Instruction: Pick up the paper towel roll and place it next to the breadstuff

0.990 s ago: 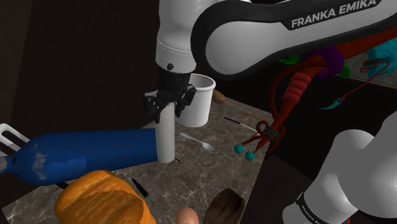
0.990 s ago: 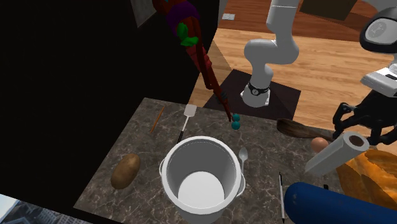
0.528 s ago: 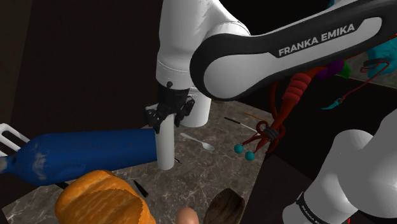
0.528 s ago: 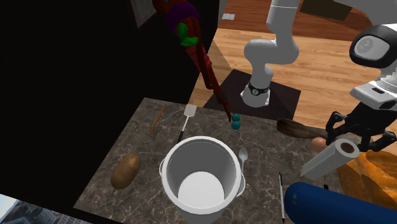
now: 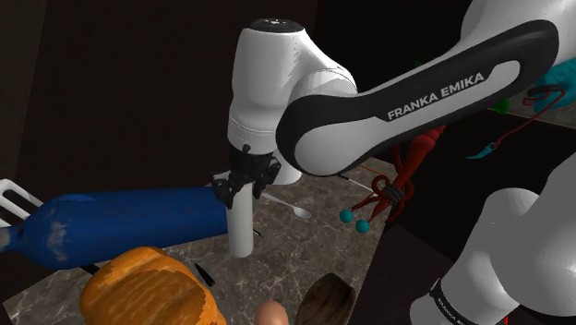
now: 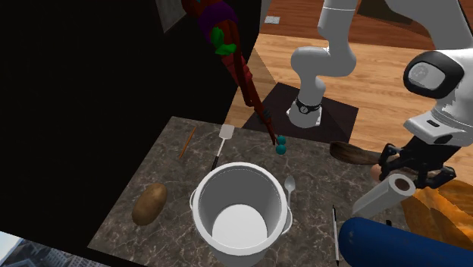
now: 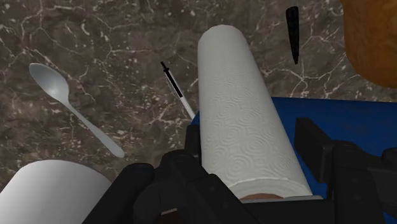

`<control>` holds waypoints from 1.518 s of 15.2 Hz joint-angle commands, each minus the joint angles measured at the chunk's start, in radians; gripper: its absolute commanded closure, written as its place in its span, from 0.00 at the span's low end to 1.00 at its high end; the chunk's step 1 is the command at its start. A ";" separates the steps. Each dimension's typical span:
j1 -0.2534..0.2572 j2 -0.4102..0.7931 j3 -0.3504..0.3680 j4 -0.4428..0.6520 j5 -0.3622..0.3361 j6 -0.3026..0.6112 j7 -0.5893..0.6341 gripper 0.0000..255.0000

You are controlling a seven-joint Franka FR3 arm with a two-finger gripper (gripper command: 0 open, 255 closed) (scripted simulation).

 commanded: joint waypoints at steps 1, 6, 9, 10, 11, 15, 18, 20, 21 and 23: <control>-0.002 0.012 0.003 -0.016 -0.009 0.027 0.009 1.00; -0.004 0.025 0.005 -0.029 -0.019 0.052 0.019 1.00; -0.004 0.025 0.005 -0.029 -0.019 0.052 0.019 1.00; -0.004 0.025 0.005 -0.029 -0.019 0.052 0.019 1.00; -0.004 0.025 0.005 -0.029 -0.019 0.052 0.019 0.00; -0.004 0.025 0.005 -0.029 -0.019 0.052 0.019 0.00; 0.005 -0.021 0.002 -0.005 0.011 -0.014 -0.002 0.00; 0.012 -0.057 -0.002 0.021 0.032 -0.073 -0.016 0.00; 0.013 -0.057 -0.003 0.021 0.032 -0.073 -0.016 0.00; 0.013 -0.057 -0.003 0.021 0.032 -0.073 -0.016 0.00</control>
